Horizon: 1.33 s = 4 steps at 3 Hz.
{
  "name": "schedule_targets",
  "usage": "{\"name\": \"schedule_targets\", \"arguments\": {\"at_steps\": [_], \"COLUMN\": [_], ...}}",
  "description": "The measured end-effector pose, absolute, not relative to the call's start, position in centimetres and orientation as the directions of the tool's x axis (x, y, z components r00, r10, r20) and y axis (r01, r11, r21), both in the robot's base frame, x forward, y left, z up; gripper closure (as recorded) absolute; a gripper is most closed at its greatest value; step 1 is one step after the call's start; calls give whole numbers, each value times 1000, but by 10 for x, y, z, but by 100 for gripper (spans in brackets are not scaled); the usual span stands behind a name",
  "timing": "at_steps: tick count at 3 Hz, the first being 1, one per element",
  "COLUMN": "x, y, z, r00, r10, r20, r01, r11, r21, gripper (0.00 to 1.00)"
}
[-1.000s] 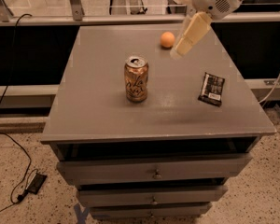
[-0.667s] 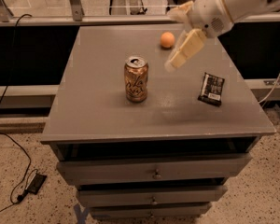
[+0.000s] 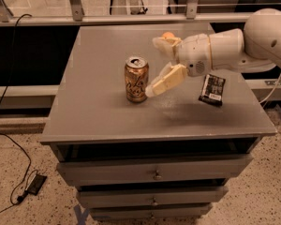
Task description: Knock orange can over
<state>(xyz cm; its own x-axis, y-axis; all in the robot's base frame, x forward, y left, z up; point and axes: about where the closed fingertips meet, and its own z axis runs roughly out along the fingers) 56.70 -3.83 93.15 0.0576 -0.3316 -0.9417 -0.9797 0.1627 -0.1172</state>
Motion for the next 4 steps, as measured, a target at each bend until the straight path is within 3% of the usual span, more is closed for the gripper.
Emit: {"name": "schedule_targets", "arguments": {"at_steps": [2, 3, 4], "x": [572, 579, 582], "y": [-12, -2, 3], "z": [913, 903, 896], "r00": [60, 29, -4], "r10": [-174, -140, -103], "r20": [-983, -990, -995], "r01": [-978, -978, -977], "r11": [186, 201, 214], "r21": [-93, -57, -18], "gripper": [0, 16, 40]}}
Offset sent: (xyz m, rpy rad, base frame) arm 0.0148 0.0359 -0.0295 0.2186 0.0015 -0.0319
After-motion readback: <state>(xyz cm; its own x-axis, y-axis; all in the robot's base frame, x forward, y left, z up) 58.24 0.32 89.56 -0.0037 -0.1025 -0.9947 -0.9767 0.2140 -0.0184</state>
